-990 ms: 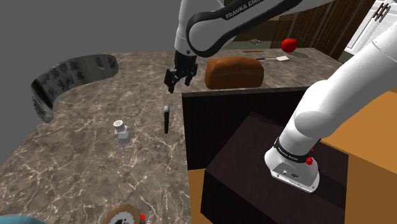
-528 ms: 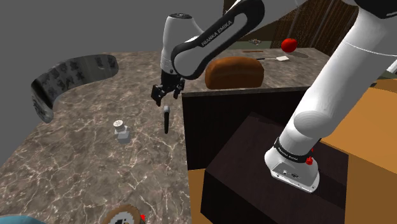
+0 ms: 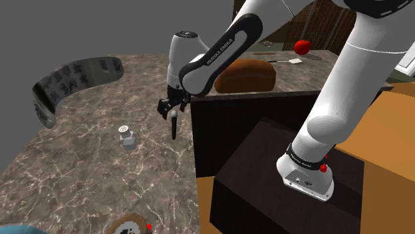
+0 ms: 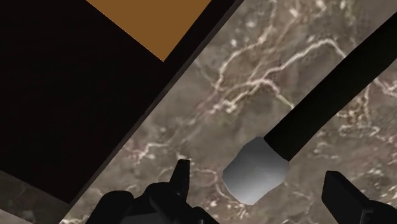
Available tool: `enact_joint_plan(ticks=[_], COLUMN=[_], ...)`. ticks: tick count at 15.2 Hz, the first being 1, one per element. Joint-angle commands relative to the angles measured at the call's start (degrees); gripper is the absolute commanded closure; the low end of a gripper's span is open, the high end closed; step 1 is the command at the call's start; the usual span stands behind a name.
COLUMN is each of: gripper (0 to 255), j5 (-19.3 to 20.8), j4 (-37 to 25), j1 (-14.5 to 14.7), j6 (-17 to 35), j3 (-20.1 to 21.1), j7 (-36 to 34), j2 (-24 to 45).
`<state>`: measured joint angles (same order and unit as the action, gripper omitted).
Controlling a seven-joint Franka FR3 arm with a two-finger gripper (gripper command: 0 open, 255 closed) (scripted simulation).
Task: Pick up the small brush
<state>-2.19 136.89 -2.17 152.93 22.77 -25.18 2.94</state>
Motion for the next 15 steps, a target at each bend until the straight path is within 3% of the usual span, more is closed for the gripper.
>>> enact_joint_plan(ticks=[1,2,11,15], gripper=[0,255,255,255], j5=[0.25,0.25,0.26,-1.44], j4=[0.31,0.31,0.30,-0.51], j1=[0.02,0.00,0.02,-0.09], j6=[0.69,0.72,0.69,-2.50], j3=[-0.03,-0.05,-0.03,0.14], j7=[-0.15,-0.11,-0.16,0.96], j2=[0.38,0.41,0.38,-2.16])
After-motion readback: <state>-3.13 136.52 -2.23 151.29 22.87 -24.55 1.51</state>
